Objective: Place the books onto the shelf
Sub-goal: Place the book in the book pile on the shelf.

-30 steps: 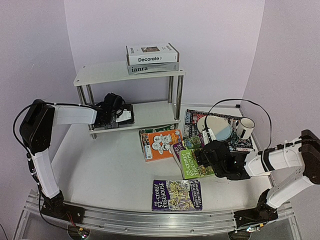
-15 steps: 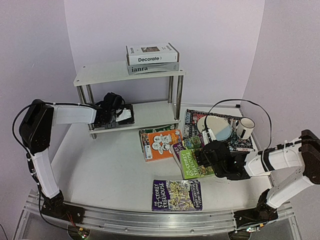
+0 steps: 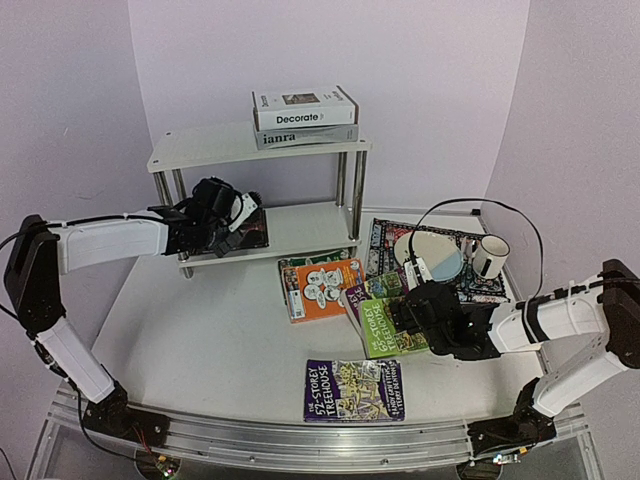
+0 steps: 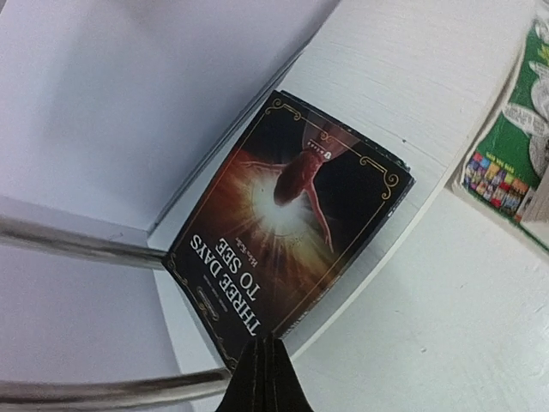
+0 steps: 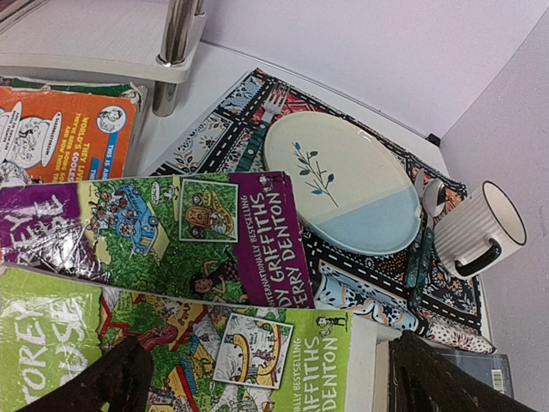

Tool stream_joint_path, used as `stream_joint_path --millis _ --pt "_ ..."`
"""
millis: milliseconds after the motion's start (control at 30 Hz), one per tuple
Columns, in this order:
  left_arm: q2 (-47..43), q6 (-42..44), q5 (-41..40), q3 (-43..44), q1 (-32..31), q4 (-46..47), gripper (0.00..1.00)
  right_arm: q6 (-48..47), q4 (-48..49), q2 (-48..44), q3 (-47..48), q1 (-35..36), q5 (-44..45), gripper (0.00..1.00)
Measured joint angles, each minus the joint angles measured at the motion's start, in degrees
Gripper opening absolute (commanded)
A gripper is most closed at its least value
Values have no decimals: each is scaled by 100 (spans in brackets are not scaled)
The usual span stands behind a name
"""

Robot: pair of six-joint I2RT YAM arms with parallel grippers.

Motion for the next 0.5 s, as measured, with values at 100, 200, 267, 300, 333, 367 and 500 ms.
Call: stream_joint_path --millis 100,200,267,300,333,367,500 --pt "-212 -1024 38 -105 14 -86 0 9 -2 0 2 -2 -7 98" --pt "-518 -2222 186 -179 30 -145 0 10 -2 0 0 0 -7 98" --pt "-793 -2953 315 -295 30 -164 0 10 -4 0 2 -1 -8 98" --pt "-923 -3279 395 -362 30 -179 0 10 -4 0 2 0 -9 98" --pt "-1028 -3563 460 -422 30 -185 0 10 -4 0 0 -2 -7 98" --pt "-1118 -3872 535 -480 30 -187 0 10 -6 0 2 -2 -7 98" --pt "-1185 -4762 702 -665 54 -187 4 10 -6 0 0 0 -7 98"
